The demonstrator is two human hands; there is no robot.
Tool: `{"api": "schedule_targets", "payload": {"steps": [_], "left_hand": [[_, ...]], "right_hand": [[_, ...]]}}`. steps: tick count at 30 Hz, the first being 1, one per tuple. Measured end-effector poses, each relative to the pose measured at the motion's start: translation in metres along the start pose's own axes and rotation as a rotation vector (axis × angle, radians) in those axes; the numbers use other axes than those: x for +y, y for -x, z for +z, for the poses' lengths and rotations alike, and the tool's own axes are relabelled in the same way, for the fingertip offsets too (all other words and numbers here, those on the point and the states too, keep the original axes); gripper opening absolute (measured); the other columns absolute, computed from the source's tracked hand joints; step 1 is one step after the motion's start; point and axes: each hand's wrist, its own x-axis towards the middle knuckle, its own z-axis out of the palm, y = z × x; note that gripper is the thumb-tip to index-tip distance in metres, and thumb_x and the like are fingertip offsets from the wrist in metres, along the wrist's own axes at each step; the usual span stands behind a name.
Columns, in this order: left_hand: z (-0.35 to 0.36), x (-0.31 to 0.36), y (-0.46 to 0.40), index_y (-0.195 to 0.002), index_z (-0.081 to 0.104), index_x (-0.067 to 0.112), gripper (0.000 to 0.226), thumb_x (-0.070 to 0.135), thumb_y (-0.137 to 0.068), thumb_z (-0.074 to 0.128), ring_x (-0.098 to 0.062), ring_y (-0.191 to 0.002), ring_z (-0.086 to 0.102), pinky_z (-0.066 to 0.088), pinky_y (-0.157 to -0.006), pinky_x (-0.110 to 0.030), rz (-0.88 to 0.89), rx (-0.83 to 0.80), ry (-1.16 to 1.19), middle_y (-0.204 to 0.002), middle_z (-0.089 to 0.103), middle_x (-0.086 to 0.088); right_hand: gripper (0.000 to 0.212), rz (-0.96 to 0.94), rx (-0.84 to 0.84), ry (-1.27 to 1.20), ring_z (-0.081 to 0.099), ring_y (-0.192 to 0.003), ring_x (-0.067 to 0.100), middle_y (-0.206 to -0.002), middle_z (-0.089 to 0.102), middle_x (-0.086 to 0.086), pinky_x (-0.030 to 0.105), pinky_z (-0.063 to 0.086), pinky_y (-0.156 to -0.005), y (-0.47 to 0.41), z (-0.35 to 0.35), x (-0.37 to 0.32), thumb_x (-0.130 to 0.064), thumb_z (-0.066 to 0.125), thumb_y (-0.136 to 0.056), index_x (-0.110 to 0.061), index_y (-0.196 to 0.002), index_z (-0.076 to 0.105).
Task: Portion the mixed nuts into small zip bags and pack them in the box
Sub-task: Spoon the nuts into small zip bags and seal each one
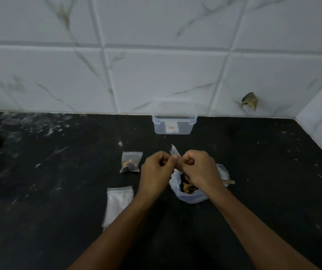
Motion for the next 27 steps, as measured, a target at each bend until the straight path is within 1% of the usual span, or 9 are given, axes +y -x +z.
{"api": "schedule_targets", "payload": {"steps": [2, 5, 10, 13, 15, 18, 21, 23, 27], "left_hand": [[0.010, 0.003, -0.004, -0.079, 0.066, 0.013, 0.021, 0.026, -0.093, 0.058, -0.018, -0.073, 0.065, 0.056, -0.070, -0.039, -0.004, -0.023, -0.020, -0.075, 0.067, -0.004], [0.018, 0.008, -0.007, -0.072, 0.064, 0.014, 0.019, 0.017, -0.090, 0.058, -0.004, -0.061, 0.060, 0.052, -0.060, -0.027, 0.025, -0.085, -0.125, -0.070, 0.066, -0.002], [0.016, 0.016, -0.016, -0.064, 0.060, 0.022, 0.020, 0.024, -0.083, 0.064, -0.008, -0.058, 0.058, 0.053, -0.062, -0.034, 0.048, -0.281, -0.491, -0.061, 0.060, 0.005], [0.019, 0.020, -0.015, -0.071, 0.061, 0.023, 0.016, 0.025, -0.086, 0.065, -0.009, -0.064, 0.060, 0.056, -0.069, -0.036, 0.094, -0.344, -0.558, -0.066, 0.061, 0.005], [0.021, 0.019, -0.013, -0.088, 0.062, 0.025, 0.006, 0.025, -0.086, 0.068, -0.009, -0.080, 0.062, 0.054, -0.075, -0.029, 0.171, -0.322, -0.441, -0.085, 0.064, 0.007], [0.021, 0.013, -0.010, -0.143, 0.041, 0.028, 0.074, 0.032, -0.079, 0.078, -0.001, -0.126, 0.046, 0.039, -0.099, -0.017, 0.232, -0.455, -0.253, -0.139, 0.046, 0.013], [0.027, 0.013, -0.008, -0.155, 0.017, 0.026, 0.111, 0.038, -0.069, 0.086, -0.006, -0.140, 0.030, 0.031, -0.115, -0.030, 0.207, -0.540, -0.261, -0.156, 0.029, 0.010], [0.035, 0.012, -0.008, -0.152, 0.024, 0.023, 0.105, 0.035, -0.069, 0.087, -0.011, -0.138, 0.038, 0.036, -0.114, -0.036, 0.227, -0.453, -0.295, -0.152, 0.038, 0.003], [0.034, 0.006, -0.012, -0.134, 0.046, 0.030, 0.072, 0.030, -0.072, 0.084, 0.000, -0.114, 0.055, 0.048, -0.094, -0.022, 0.275, -0.271, -0.154, -0.124, 0.058, 0.012]], "right_hand": [[0.014, 0.014, -0.030, 0.010, 0.064, -0.071, 0.009, -0.073, 0.067, -0.002, 0.028, 0.053, -0.067, 0.003, -0.008, 0.008, -0.028, 0.067, -0.087, -0.015, -0.081, 0.066], [0.016, 0.049, -0.052, -0.005, 0.058, -0.062, 0.003, -0.065, 0.062, -0.007, 0.020, 0.044, -0.059, 0.007, -0.018, 0.019, -0.021, 0.064, -0.088, -0.018, -0.072, 0.065], [0.008, 0.173, 0.067, 0.007, 0.064, -0.068, 0.014, -0.071, 0.066, 0.003, 0.035, 0.053, -0.067, 0.013, -0.034, 0.041, -0.014, 0.060, -0.084, -0.016, -0.078, 0.066], [0.013, 0.146, 0.063, 0.021, 0.065, -0.067, 0.013, -0.071, 0.065, -0.001, 0.035, 0.057, -0.068, 0.016, -0.033, 0.042, -0.011, 0.057, -0.085, -0.023, -0.088, 0.063], [0.009, 0.133, 0.059, 0.048, 0.066, -0.067, 0.012, -0.071, 0.066, -0.001, 0.038, 0.058, -0.070, 0.016, -0.032, 0.041, -0.014, 0.059, -0.087, -0.019, -0.084, 0.065], [0.008, 0.119, 0.082, 0.036, 0.066, -0.065, 0.013, -0.071, 0.067, 0.001, 0.038, 0.059, -0.068, 0.014, -0.038, 0.037, -0.016, 0.063, -0.087, -0.016, -0.078, 0.065], [0.008, 0.073, 0.078, 0.082, 0.064, -0.066, 0.010, -0.072, 0.067, -0.001, 0.031, 0.057, -0.066, 0.011, -0.046, 0.028, -0.018, 0.064, -0.087, -0.017, -0.080, 0.065], [0.009, 0.044, 0.054, 0.096, 0.063, -0.066, 0.007, -0.072, 0.067, -0.002, 0.027, 0.054, -0.064, 0.009, -0.048, 0.023, -0.021, 0.063, -0.088, -0.018, -0.080, 0.066], [0.026, 0.073, 0.031, -0.024, 0.064, -0.062, 0.006, -0.071, 0.069, -0.001, 0.025, 0.053, -0.063, 0.003, -0.058, 0.028, -0.038, 0.056, -0.093, -0.018, -0.082, 0.068]]}}
